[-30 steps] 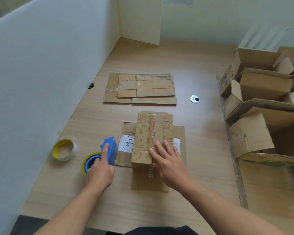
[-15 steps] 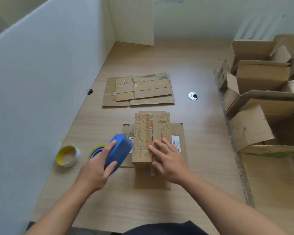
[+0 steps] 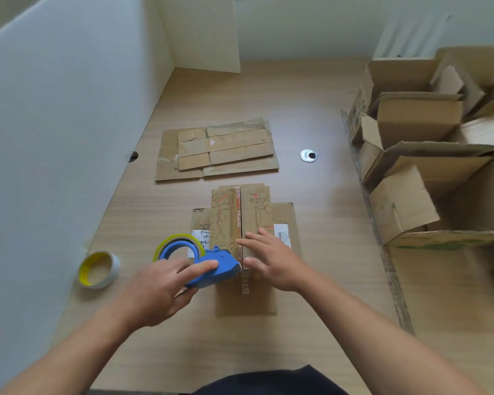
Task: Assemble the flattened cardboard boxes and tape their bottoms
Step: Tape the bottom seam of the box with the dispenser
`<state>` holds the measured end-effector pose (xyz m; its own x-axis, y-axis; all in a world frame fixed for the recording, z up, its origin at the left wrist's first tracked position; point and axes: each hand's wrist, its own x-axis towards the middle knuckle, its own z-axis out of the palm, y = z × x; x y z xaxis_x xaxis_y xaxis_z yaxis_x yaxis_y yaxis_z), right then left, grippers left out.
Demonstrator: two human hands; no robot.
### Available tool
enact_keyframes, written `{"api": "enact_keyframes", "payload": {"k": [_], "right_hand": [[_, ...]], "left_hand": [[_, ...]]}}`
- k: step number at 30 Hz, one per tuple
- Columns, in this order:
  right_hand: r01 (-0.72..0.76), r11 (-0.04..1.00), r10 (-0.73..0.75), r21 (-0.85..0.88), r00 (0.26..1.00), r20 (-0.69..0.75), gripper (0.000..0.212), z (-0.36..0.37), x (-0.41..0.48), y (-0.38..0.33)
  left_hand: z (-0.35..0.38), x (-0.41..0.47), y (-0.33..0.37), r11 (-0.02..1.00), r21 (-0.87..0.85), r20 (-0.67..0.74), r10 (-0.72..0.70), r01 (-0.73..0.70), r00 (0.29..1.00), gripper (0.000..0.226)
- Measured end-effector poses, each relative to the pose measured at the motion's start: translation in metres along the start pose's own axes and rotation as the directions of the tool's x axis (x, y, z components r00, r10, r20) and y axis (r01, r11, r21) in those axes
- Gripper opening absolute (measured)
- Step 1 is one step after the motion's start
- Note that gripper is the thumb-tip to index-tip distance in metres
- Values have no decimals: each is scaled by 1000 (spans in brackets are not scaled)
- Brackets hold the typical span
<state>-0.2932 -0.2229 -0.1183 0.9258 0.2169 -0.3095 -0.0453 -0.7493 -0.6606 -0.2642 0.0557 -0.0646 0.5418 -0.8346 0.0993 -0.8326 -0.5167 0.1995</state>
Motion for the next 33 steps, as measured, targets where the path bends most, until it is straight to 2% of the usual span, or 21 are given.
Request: {"api": "enact_keyframes", "payload": {"k": [4, 10, 19, 23, 28, 31, 33], "right_hand": [[-8, 1000, 7, -2, 1000, -24, 50, 0, 0, -5], [-8, 999, 15, 53, 992, -127, 26, 7, 0, -12], [79, 960, 4, 268, 956, -295, 16, 11, -8, -3], [108, 926, 28, 361, 936, -351, 16, 8, -17, -1], [117, 940, 69, 321, 854, -515, 16, 5, -46, 17], [76, 953, 94, 292, 846, -525, 16, -8, -66, 35], [56, 937, 140, 346, 846, -515, 24, -6, -73, 40]], "left_hand": [[2, 7, 0, 1000, 1, 17, 6, -6, 1000, 52], [2, 11, -2, 999, -47, 30, -22, 23, 999, 54], [0, 19, 2, 985, -146, 92, -74, 87, 993, 53], [2, 28, 2, 974, -201, 129, -78, 103, 989, 66], [5, 31, 2, 979, -190, 166, -36, 68, 986, 57], [6, 33, 1, 980, -189, 188, -25, 61, 982, 58], [7, 38, 0, 980, -190, 206, -21, 61, 978, 63]]}}
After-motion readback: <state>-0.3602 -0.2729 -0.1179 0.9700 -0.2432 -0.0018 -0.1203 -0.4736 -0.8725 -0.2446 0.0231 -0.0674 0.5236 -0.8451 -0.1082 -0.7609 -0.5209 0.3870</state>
